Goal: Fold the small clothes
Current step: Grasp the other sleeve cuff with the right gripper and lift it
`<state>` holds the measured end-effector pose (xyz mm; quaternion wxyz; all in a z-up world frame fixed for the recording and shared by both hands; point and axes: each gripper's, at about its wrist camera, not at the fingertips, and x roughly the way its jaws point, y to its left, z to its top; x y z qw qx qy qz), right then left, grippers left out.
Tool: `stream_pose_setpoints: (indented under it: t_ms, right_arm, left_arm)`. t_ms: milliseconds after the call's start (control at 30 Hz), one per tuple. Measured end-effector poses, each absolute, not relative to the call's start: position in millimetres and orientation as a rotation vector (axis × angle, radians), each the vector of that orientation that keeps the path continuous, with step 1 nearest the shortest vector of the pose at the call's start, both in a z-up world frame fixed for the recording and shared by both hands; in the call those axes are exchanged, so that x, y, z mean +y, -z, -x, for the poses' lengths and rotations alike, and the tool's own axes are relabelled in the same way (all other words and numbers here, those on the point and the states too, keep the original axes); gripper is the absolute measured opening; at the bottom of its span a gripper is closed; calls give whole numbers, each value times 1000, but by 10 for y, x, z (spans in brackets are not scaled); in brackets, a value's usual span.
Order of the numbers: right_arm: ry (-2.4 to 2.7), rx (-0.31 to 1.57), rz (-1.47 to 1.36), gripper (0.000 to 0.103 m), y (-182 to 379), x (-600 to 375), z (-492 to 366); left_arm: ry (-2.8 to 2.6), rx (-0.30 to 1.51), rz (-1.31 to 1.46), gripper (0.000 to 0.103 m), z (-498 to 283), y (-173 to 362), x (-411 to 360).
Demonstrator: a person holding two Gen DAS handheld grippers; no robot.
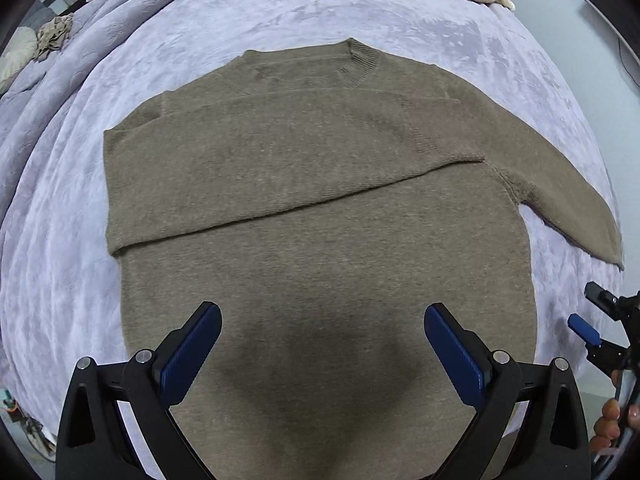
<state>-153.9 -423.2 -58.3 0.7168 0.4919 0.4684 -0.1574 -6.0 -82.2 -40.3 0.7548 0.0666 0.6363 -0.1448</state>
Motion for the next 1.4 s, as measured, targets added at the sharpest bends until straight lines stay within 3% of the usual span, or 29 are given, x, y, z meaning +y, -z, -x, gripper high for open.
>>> stream_pose_setpoints:
  t_ms: [433,800,833,867,900,967,1167,1400]
  right_arm:
    - [524,749,-1266,71,605,-5582,1713]
    - [585,518,-1443,70,560,-6111,1779]
    - [593,501,-1474,66,583,-6121,1787]
    - [593,489,-1509,49,619,-6131,1787]
    - [579,482,-1538,25,655,-6129,1774]
    - [504,431,-1613,6,723,-6075,1755]
    - [306,406,-1573,6,493,-5788,1265]
    - [6,561,-1329,6,36,-5043,36]
  left_arm:
    - [382,1429,-202,102,-12,650,-1540]
    - [415,1426,-210,102,-70,713,-1869]
    - [416,1426,-208,102,-80,709,-1870]
    - [415,1425,-205,102,-99,710,-1874]
    - [412,1423,-201,102,-112,705,-1856]
    - [403,1419,-191,102,-150,696,-1831]
    - [344,1402,-145,102,-319,669,-1519]
    - [251,1389,-74,102,-386,652,-957]
